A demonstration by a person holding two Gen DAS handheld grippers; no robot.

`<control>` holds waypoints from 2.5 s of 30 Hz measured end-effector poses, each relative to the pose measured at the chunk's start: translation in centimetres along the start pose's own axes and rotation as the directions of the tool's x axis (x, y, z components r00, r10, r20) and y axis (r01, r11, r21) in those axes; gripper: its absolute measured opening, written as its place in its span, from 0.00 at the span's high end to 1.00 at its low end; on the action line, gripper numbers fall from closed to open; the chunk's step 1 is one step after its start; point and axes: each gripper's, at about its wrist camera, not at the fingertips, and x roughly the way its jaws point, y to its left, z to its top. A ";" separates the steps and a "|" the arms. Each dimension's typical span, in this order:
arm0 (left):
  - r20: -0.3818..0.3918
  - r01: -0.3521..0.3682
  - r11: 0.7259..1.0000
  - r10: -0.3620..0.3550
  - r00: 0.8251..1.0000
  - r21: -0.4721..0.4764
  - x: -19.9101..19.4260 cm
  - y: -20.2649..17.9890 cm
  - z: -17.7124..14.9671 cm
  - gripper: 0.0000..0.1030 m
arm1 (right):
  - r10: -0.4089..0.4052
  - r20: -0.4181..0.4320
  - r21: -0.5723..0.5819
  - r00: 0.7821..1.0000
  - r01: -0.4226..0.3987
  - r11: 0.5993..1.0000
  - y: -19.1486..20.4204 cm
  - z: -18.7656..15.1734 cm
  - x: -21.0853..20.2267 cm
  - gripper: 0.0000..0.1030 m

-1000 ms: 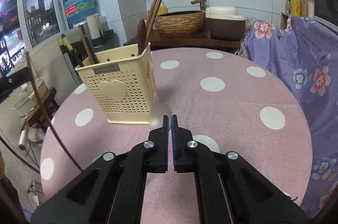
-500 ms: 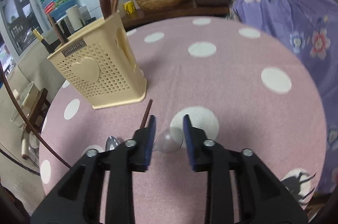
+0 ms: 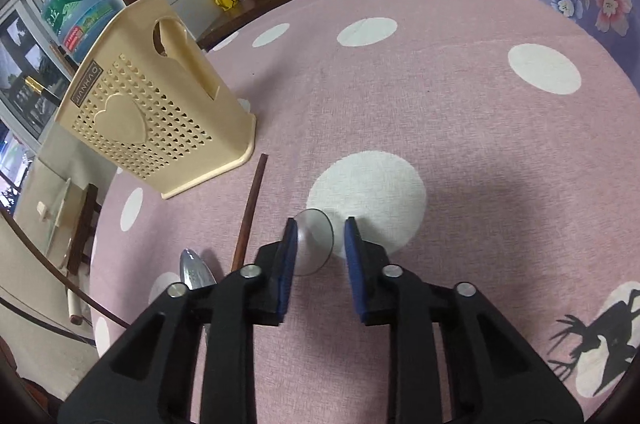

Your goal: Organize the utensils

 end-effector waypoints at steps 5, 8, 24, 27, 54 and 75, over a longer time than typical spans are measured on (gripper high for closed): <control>0.001 -0.001 1.000 0.001 1.000 0.000 0.0 0.0 0.0 0.92 | 0.019 0.023 -0.030 1.000 -0.019 0.999 0.6 0.1 -0.6 0.96; 0.000 0.001 1.000 -0.001 1.000 -0.001 0.0 0.0 0.0 0.92 | 0.010 0.075 -0.084 0.997 -0.004 0.996 1.8 0.1 -2.6 0.97; 0.022 0.017 1.000 -0.016 1.000 -0.012 -0.7 0.6 0.9 0.92 | -0.042 0.389 -0.437 0.920 0.225 0.871 9.0 0.9 -13.2 0.97; 0.056 0.029 1.000 -0.029 0.998 -0.002 -1.7 0.4 2.7 0.92 | -0.016 0.431 -0.460 0.902 0.235 0.856 10.6 2.3 -15.2 0.97; 0.113 -0.050 0.999 0.052 0.992 -0.016 5.9 1.4 6.8 0.92 | -0.084 0.575 -0.619 0.814 0.500 0.606 19.5 6.2 -6.3 0.96; -0.031 -0.036 0.994 0.033 0.999 -0.103 1.7 4.2 -4.1 0.22 | -0.055 0.296 -0.528 0.954 0.211 0.822 12.4 -1.6 -7.3 0.40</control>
